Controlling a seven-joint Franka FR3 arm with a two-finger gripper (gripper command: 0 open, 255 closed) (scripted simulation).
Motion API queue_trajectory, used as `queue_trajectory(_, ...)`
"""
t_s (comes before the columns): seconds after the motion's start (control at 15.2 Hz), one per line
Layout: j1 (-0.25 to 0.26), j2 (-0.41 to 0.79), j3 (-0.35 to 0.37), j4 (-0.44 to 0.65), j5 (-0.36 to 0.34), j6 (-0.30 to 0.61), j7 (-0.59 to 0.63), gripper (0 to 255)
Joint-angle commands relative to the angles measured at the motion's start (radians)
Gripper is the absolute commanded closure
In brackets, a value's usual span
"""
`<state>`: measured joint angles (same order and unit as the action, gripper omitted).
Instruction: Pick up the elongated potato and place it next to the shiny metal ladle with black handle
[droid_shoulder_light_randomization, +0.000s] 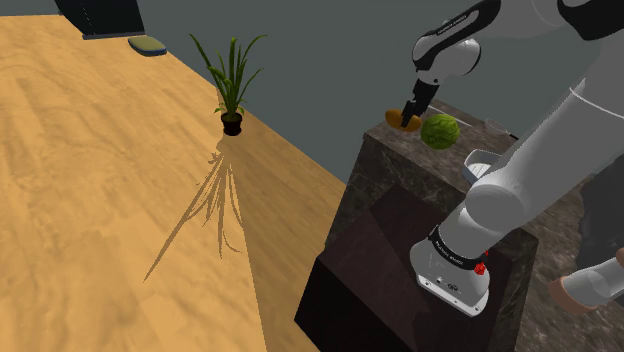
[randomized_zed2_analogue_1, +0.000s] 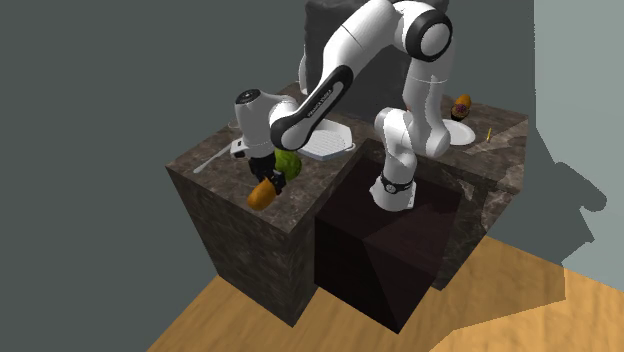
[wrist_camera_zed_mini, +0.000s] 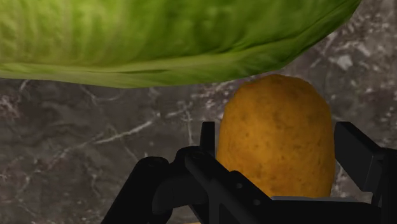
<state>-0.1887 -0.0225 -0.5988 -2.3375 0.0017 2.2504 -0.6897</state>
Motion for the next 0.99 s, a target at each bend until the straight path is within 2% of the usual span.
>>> queue_trajectory(0.0,0.000,-0.020,0.001,0.009,-0.014,-0.026,0.010,255)
queue_trajectory(0.92,-0.003,-0.133,0.021,0.106,-0.079,-0.219,0.063,255)
